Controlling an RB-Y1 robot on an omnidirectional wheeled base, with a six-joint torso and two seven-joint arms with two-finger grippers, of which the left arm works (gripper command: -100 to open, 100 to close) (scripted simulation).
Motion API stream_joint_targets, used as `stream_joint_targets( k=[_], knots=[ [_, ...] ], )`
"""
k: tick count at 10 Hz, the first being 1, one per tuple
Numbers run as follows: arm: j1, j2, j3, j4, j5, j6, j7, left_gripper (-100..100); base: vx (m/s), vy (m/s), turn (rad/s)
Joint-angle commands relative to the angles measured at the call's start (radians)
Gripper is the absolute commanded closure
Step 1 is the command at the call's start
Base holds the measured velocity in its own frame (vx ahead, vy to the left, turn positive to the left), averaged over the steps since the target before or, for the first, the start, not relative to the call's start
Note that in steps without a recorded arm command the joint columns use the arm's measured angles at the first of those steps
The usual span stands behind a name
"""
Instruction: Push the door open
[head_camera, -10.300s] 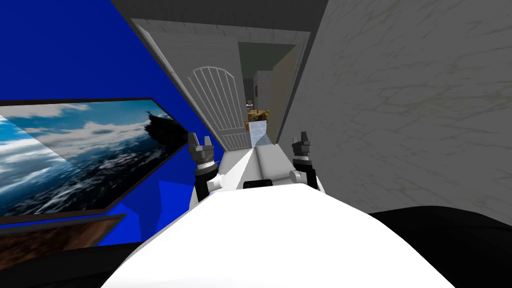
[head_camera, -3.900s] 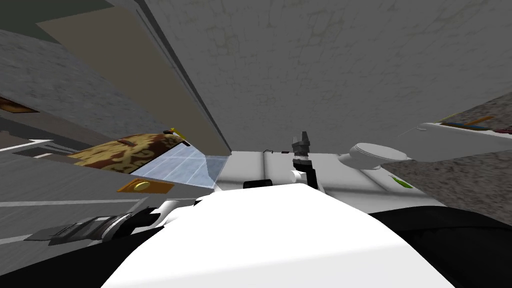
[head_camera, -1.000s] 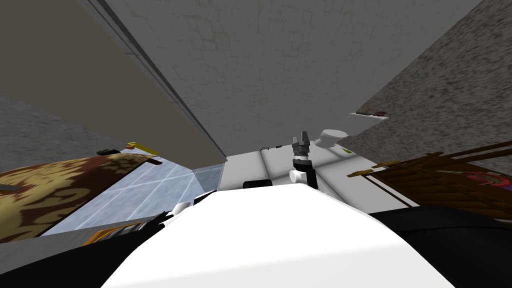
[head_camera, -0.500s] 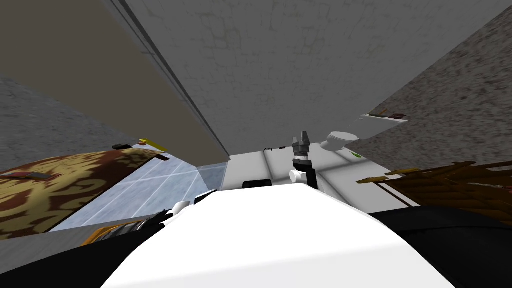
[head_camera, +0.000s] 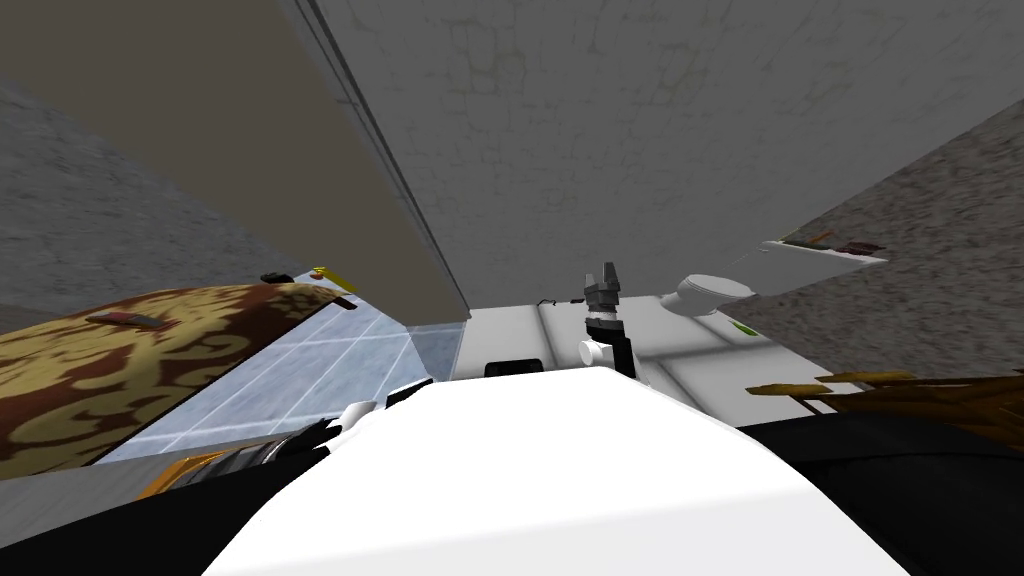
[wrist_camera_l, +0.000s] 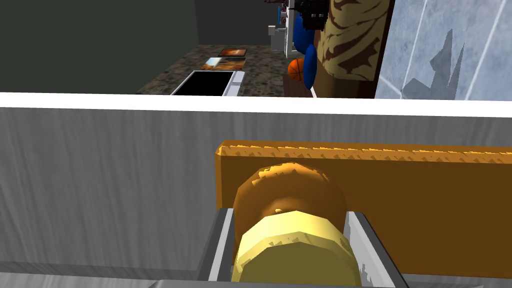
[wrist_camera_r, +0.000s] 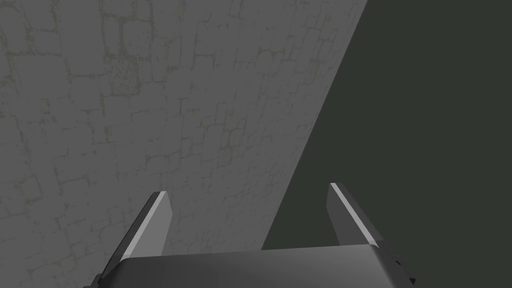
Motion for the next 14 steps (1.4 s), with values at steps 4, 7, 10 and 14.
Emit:
stream_joint_targets(
  k=[4, 7, 10, 14],
  knots=[
    [-0.009, 0.001, -0.006, -0.051, -0.007, -0.002, 0.012, 100, 0.074, 0.130, 0.104],
    [-0.014, -0.005, 0.002, -0.068, -0.011, 0.001, 0.019, 100, 0.079, 0.148, 0.141],
    [-0.019, -0.016, 0.017, -0.085, -0.016, 0.004, 0.026, 100, 0.111, 0.168, 0.141],
    [-0.027, -0.042, 0.053, -0.111, -0.023, 0.008, 0.036, 100, 0.121, 0.168, 0.147]
  ],
)
